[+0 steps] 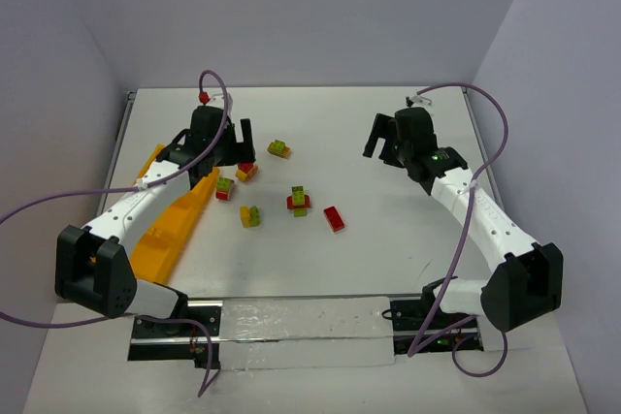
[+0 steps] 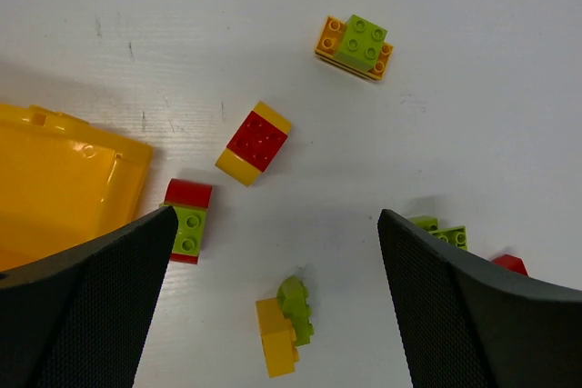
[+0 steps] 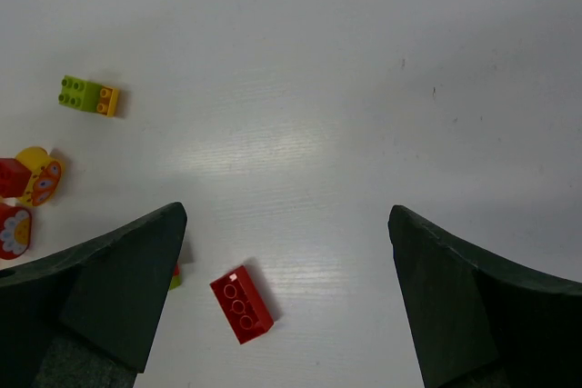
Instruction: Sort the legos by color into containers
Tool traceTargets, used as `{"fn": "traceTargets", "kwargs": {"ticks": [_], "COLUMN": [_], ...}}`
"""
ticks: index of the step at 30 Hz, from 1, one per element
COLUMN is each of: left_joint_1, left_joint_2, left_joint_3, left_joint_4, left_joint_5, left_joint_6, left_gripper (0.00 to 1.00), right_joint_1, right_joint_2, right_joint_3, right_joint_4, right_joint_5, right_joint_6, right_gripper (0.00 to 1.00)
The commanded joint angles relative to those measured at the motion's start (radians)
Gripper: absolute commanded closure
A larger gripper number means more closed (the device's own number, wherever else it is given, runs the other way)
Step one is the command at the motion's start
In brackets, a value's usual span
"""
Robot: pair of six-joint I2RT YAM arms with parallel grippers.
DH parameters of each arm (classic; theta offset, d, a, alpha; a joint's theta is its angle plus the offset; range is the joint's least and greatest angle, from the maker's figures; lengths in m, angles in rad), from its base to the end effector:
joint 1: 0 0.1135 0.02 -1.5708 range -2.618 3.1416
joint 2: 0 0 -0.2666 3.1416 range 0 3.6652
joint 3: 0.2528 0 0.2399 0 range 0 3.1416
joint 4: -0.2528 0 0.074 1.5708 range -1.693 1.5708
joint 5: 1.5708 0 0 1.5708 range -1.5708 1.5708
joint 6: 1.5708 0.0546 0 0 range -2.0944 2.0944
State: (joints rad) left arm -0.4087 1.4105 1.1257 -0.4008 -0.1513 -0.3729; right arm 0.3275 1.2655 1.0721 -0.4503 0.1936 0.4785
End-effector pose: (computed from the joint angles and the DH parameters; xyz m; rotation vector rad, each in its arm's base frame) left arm 0.2935 -0.1181 0.2880 -0.0407 2.2587 -0.2494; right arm 0.2698 0.0806 0.3054 0.2734 2.1936 0.2356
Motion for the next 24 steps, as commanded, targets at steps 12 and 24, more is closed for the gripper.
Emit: {"fn": "traceTargets", "kwargs": {"ticks": [12,24], "left_joint_1": [-0.019,-0.016], "left_joint_2": [0.057,0.304], "left_joint_3": [0.073,0.188], "left_joint_4": [-0.055,-0.06], "left_joint_5": [-0.014,-0.013], "left_joint_6": [0.124,0.194], "left_gripper": [0.03,0.19], "right_joint_1": [0.015,0.043], "right_joint_2": [-0.071,-0.056], "right_joint_3": [-0.035,-0.017], "right_joint_4": [0.028,0.005], "right_joint_5": [-0.066,-0.033], "right_joint_6": [0.005,-0.001], "right_gripper": [0.0,0.0]}}
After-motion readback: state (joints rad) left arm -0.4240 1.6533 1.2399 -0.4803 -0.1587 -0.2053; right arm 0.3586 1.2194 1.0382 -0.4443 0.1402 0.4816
